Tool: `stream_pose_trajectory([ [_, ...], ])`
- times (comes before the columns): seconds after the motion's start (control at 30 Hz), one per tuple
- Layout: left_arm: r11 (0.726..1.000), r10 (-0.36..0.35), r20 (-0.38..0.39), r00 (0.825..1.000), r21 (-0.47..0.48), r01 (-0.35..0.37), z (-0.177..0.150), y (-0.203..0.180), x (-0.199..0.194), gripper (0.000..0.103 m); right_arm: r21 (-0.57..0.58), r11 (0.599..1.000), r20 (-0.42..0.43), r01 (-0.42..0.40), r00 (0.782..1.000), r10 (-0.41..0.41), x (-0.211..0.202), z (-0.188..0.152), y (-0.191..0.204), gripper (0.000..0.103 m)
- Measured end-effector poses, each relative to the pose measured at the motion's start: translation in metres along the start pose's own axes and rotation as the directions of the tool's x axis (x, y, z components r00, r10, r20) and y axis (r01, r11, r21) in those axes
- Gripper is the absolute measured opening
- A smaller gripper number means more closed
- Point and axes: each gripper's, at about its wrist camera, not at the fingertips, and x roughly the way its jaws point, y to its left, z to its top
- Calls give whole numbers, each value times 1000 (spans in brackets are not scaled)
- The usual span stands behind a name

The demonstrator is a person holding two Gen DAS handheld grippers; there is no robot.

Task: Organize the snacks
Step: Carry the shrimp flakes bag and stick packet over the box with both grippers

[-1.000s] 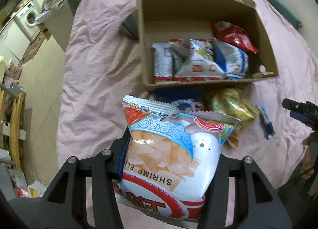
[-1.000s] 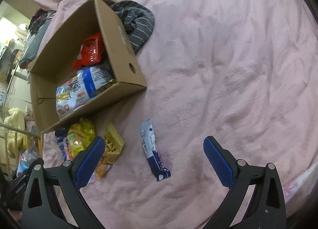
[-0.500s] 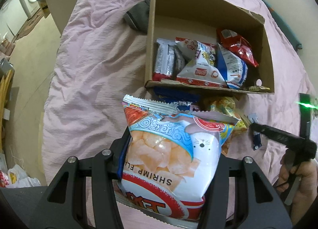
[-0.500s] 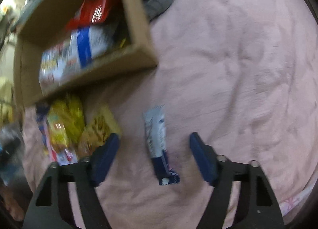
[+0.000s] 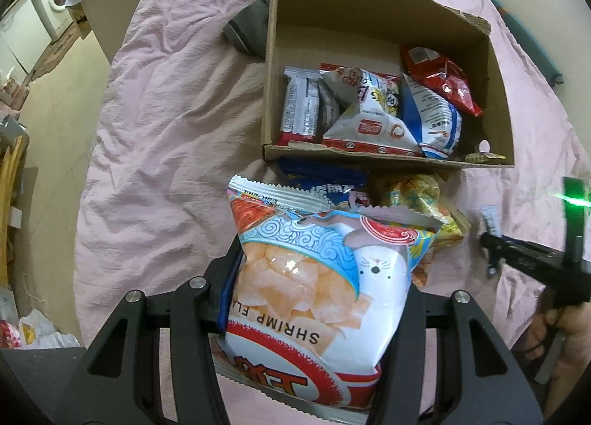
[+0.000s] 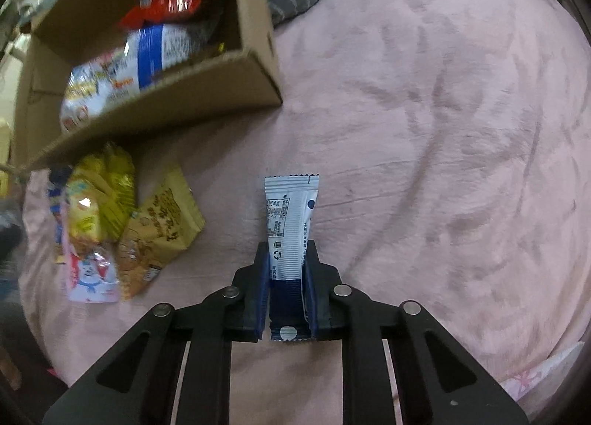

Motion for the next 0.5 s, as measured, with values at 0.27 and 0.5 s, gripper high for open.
stream_pose_trajectory([
  [0.27,999,52,55,997,11,-52,1,1,-3,48,8,989,70,-150,986,149,-42,-14,-9,17],
  [0.5,995,96,76,992,8,-97,1,5,-1,48,-44,960,150,-276,948,279,-71,-19,4,17],
])
